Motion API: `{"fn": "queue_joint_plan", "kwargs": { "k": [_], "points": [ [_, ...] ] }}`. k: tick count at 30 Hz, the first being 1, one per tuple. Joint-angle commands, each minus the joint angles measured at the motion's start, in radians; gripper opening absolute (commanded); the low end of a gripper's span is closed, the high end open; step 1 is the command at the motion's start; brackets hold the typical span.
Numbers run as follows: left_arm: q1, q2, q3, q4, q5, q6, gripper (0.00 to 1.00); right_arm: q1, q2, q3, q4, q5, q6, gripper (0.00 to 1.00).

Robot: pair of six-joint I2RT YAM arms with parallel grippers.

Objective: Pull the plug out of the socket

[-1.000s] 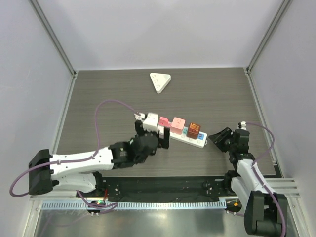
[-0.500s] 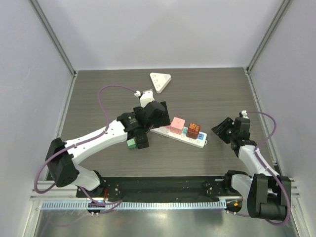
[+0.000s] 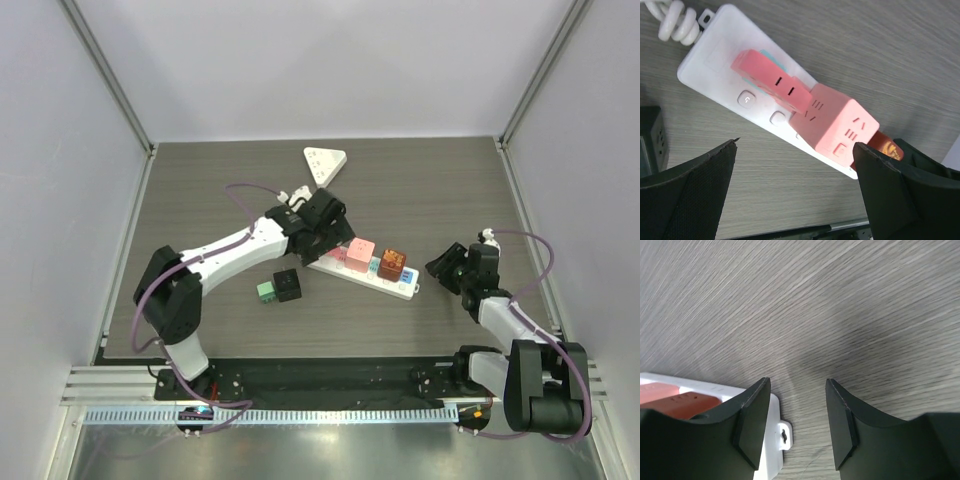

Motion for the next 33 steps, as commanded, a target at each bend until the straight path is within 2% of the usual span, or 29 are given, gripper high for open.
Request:
{"fn": "queue_joint_plan", "kwargs": {
  "k": [1, 4, 10, 13, 15, 20, 28, 33],
  "points": [
    [-0.001, 0.024, 0.017, -0.026, 0.032, -0.133, 0.99, 0.005, -0.012, -0.009, 0.117, -0.069, -0.003, 0.54],
    [-0.001, 0.043, 0.020, -0.030, 0.009, -0.200, 0.95, 0.005, -0.009, -0.012, 0.119, -0.075, -0.006, 0.54],
    [-0.001, 0.080, 0.074, -0.113, -0.132, -0.297, 0.93, 0.007, -0.020, -0.017, 0.125, -0.093, -0.012, 0.54],
    [0.005, 0.098, 0.083, -0.118, -0.152, -0.326, 0.88, 0.008, -0.034, -0.021, 0.125, -0.096, -0.012, 0.54],
    [0.010, 0.127, 0.109, -0.125, -0.148, -0.335, 0.84, 0.008, -0.035, -0.020, 0.124, -0.099, -0.013, 0.54],
    [0.012, 0.207, 0.227, -0.222, -0.166, -0.334, 0.84, 0.008, -0.034, -0.020, 0.125, -0.101, -0.012, 0.55],
    [0.012, 0.236, 0.217, -0.251, -0.217, -0.361, 0.81, 0.008, -0.035, -0.020, 0.124, -0.099, -0.013, 0.54],
    [0.012, 0.226, 0.172, -0.207, -0.224, -0.342, 0.64, 0.008, -0.044, -0.023, 0.124, -0.099, -0.013, 0.55]
  ]
}}
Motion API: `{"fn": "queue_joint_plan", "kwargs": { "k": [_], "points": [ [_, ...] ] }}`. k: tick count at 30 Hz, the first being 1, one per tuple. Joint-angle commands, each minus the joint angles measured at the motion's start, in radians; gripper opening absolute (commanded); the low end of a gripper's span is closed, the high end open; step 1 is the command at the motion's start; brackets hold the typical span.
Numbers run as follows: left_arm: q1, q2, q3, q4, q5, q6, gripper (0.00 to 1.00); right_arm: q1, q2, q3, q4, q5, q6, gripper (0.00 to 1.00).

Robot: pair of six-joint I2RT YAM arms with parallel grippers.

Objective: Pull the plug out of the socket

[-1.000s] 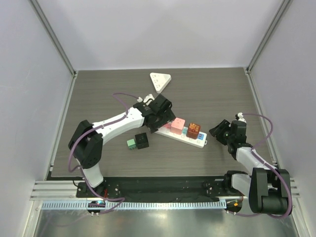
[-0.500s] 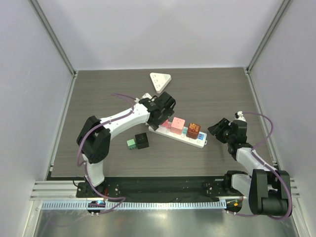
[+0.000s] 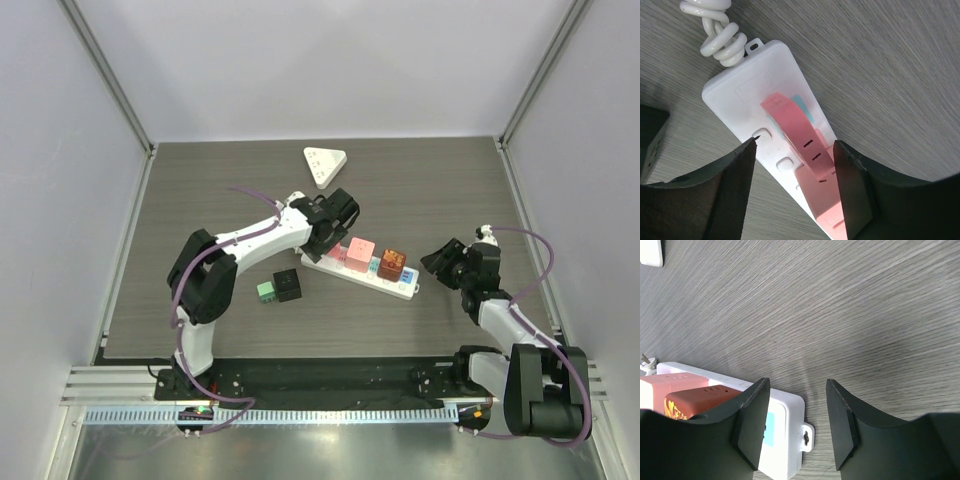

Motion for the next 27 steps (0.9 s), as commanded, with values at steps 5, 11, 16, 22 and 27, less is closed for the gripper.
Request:
{"fn": "queue_joint_plan", "kwargs": {
  "k": [5, 11, 16, 22, 27],
  "points": [
    [0.006, -0.011, -0.028, 0.025, -0.050, 0.034, 0.53, 0.007, -0.030, -0.012, 0.065, -0.040, -0.020, 0.57],
    [0.006, -0.024, -0.056, 0.071, -0.022, 0.064, 0.25, 0.018, -0.051, 0.008, 0.032, -0.034, -0.022, 0.63],
    [0.004, -0.036, -0.077, 0.088, 0.007, 0.085, 0.05, 0.022, -0.079, 0.057, -0.162, -0.057, -0.020, 0.65],
    [-0.003, -0.056, -0.097, 0.106, 0.010, 0.111, 0.00, 0.032, -0.249, 0.069, -0.316, -0.120, -0.025, 0.66],
    [-0.039, -0.068, -0.079, 0.123, -0.036, 0.195, 0.00, 0.055, -0.208, 0.144, -0.332, -0.224, -0.079, 0.74]
  ]
}}
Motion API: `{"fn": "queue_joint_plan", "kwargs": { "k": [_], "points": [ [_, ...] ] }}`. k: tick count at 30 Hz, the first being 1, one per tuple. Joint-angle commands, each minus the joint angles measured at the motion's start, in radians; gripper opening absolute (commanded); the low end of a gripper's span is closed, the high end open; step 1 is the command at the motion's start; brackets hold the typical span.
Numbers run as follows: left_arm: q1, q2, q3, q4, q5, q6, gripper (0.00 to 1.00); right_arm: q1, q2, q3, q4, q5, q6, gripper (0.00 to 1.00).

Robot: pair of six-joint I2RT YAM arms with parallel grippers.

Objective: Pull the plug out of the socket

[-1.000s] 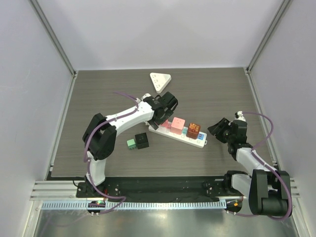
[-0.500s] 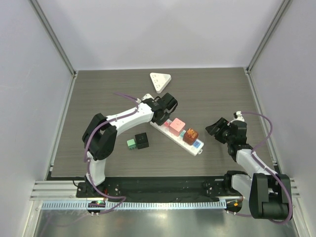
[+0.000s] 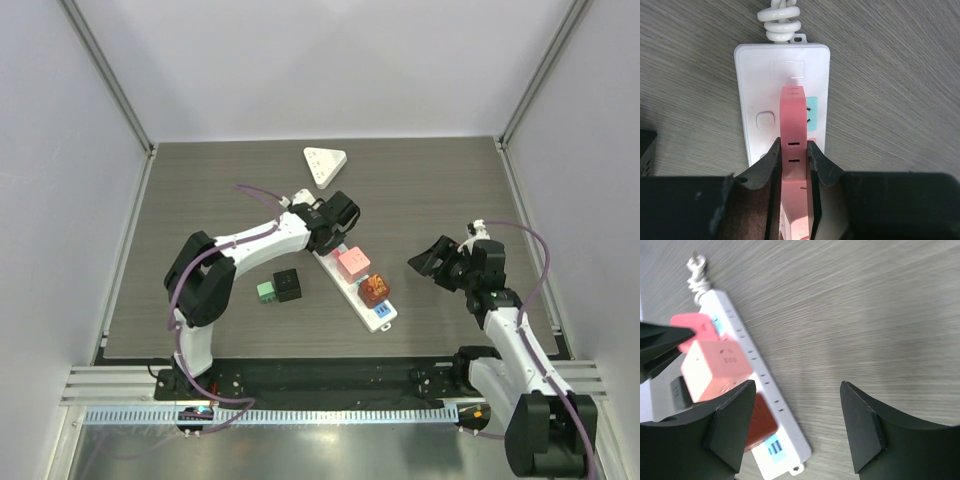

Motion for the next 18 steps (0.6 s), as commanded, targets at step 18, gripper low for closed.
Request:
{"fn": "queue_joint_plan", "kwargs": {
  "k": [18],
  "points": [
    [-0.072, -0.010, 0.043, 0.171, 0.032, 0.285, 0.00, 0.285, 0.751, 0.337, 0.490, -0.234, 0.041, 0.61]
  ]
}}
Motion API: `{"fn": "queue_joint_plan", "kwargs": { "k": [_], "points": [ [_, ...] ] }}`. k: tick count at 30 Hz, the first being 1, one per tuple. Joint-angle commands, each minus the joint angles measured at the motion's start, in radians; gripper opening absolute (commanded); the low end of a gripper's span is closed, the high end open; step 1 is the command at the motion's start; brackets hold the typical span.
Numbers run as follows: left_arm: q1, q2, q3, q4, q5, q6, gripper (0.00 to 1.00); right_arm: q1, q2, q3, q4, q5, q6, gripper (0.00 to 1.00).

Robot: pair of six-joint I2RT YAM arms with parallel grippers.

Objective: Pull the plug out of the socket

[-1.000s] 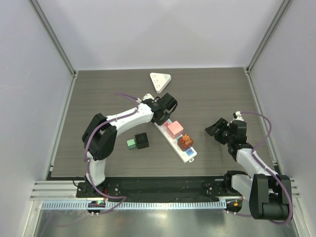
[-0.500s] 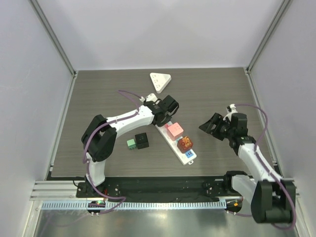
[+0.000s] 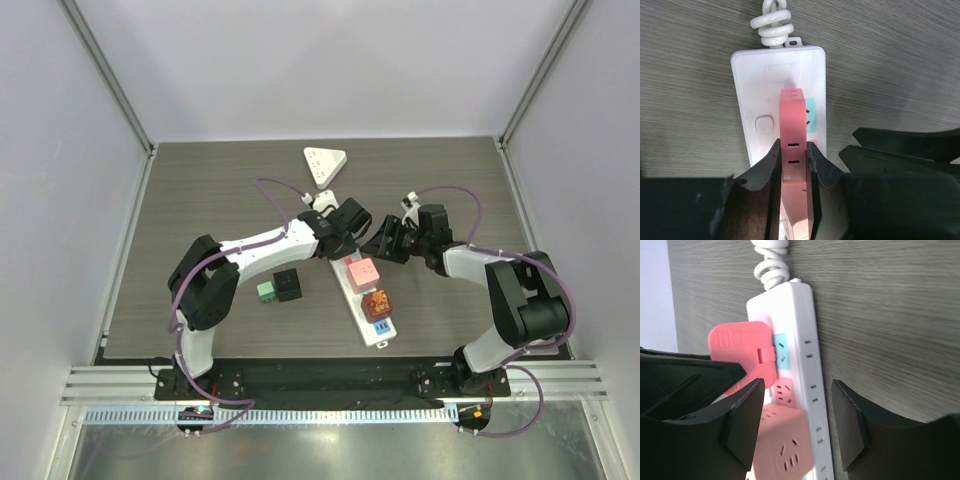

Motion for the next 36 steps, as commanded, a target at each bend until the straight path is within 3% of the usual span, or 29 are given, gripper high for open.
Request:
{"fn": "queue_joint_plan", "kwargs": {
  "k": [1, 9, 13, 21, 30, 34, 36],
  "points": [
    [-0.006, -0.007, 0.045, 0.086, 0.002, 0.067, 0.00, 0.025, 0.023, 0.029, 0.131, -0.026, 0.019, 0.61],
    [-0.008, -0.001, 0.083, 0.111, 0.028, 0.129, 0.00, 0.071, 0.116, -0.017, 0.187, 0.041, 0.004, 0.58],
    [-0.011, -0.010, 0.089, 0.126, 0.029, 0.157, 0.00, 0.077, 0.192, 0.015, 0.119, 0.080, -0.022, 0.48],
    [-0.011, -0.039, 0.113, 0.195, 0.052, 0.243, 0.00, 0.095, 0.179, 0.035, -0.010, 0.256, -0.071, 0.48],
    [0.024, -0.159, 0.063, 0.117, -0.015, 0.361, 0.00, 0.097, 0.196, 0.043, -0.015, 0.258, -0.077, 0.48],
    [0.144, -0.286, -0.142, 0.167, 0.161, 0.378, 0.00, 0.097, 0.187, 0.040, -0.008, 0.242, -0.077, 0.48],
    [0.224, -0.358, -0.227, 0.236, 0.316, 0.378, 0.00, 0.097, 0.183, 0.038, -0.004, 0.241, -0.074, 0.48]
  ]
}}
